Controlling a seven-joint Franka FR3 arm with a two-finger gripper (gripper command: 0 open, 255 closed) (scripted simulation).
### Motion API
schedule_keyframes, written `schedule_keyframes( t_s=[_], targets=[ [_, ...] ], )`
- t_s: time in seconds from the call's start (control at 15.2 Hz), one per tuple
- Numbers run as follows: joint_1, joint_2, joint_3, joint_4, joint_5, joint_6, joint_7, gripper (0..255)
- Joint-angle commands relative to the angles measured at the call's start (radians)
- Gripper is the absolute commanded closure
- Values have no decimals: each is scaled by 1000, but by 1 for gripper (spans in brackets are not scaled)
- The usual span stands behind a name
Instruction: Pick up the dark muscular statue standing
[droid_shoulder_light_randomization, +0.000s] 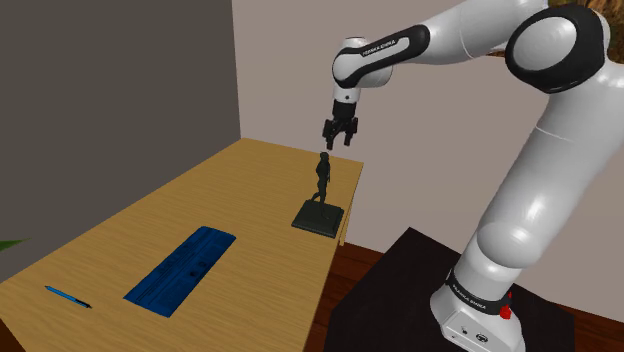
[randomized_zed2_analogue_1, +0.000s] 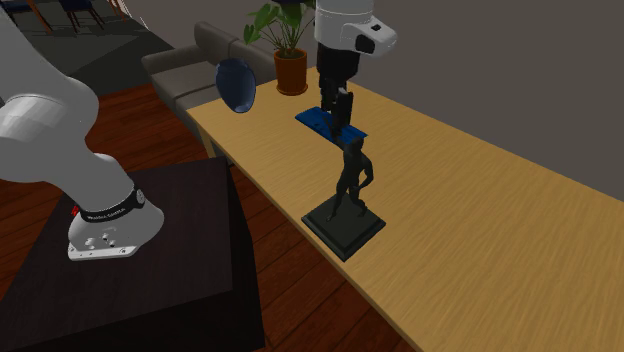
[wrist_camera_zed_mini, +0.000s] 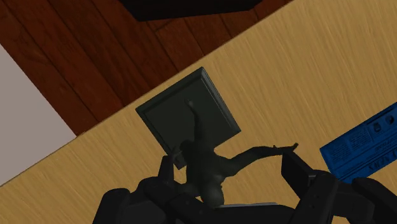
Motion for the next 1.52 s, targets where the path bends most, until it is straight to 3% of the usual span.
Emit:
schedule_keyframes(
  t_s=[0.0,0.26,0.86,0.92,1.45],
  targets=[
    [-5,80,-6,66,36,16,-27,0],
    [-21,210,-9,190,95,23,-69,0],
    [-22,246,-6,134,107,114,-84,0],
    [-22,245,-6,133,107,115,-85,255],
    [-23,246,-6,134,107,114,-85,255]
  ],
)
